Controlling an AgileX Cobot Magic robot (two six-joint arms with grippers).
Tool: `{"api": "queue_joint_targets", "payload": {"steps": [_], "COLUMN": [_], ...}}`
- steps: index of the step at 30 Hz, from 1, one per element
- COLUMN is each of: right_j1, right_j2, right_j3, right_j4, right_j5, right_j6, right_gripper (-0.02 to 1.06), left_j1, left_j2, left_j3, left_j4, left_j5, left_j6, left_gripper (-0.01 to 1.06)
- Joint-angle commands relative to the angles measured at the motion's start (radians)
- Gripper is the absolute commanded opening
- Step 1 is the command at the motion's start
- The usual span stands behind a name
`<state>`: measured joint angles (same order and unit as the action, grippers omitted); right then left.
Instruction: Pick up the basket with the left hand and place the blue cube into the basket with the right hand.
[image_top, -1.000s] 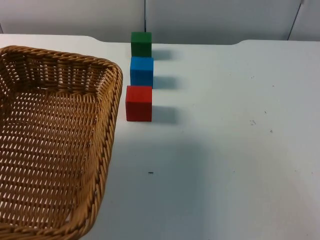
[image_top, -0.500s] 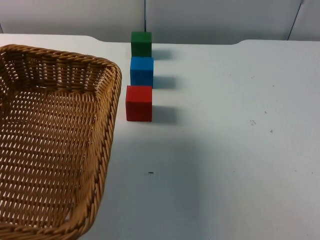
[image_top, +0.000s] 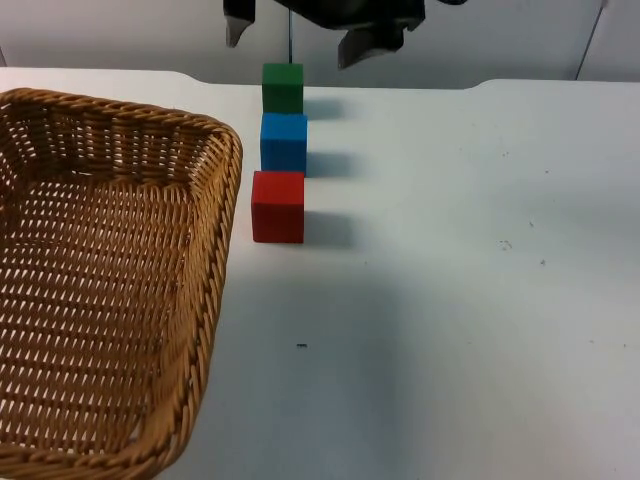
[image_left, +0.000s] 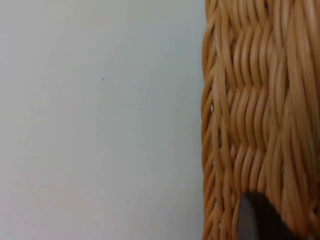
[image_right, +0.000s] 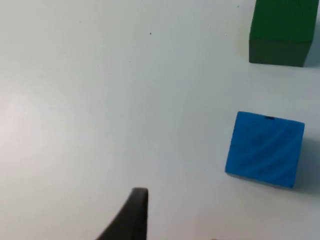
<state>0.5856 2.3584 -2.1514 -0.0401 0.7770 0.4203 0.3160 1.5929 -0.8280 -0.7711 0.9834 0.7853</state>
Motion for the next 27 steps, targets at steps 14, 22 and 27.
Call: {"api": "queue_joint_targets", "payload": {"steps": [14, 22, 27], "right_j1": [0.004, 0.001, -0.007], "right_j2": [0.170, 0.219, 0.233], "right_j3": [-0.131, -0.134, -0.134], "right_j4": [-0.069, -0.143, -0.143], "right_j5": [0.027, -0.041, -0.108], "right_j6": [0.161, 0.275, 0.276], "right_gripper": [0.97, 0.94, 0.94], "left_j1": [0.005, 0.005, 0.005], "left_j2": [-0.004, -0.004, -0.004], "left_j3": [-0.008, -0.008, -0.008], "left_j4": [-0.033, -0.033, -0.033], "left_j5": [0.009, 0.011, 0.011], "left_j6": [0.005, 0.005, 0.005], "left_gripper": [0.00, 0.00, 0.00]}}
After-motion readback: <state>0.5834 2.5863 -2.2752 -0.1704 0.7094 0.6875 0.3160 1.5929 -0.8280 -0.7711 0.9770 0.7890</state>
